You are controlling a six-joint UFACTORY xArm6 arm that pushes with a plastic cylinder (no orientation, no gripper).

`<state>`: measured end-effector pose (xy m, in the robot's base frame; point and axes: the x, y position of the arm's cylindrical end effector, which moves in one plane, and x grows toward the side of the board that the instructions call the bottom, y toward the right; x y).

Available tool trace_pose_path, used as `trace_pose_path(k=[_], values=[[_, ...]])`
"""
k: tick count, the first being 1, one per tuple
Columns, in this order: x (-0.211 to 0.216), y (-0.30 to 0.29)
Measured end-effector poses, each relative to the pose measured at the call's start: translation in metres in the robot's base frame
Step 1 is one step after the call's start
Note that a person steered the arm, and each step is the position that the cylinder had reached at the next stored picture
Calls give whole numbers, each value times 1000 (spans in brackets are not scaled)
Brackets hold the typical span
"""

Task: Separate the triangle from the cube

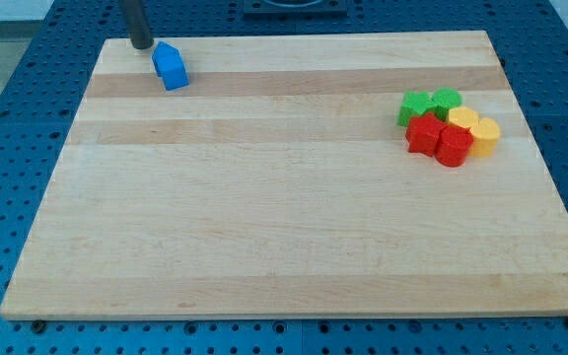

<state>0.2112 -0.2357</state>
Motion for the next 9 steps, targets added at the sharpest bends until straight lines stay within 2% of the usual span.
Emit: trace_pose_path(k=[1, 3, 9], values=[[26, 0], [28, 9], [26, 104]])
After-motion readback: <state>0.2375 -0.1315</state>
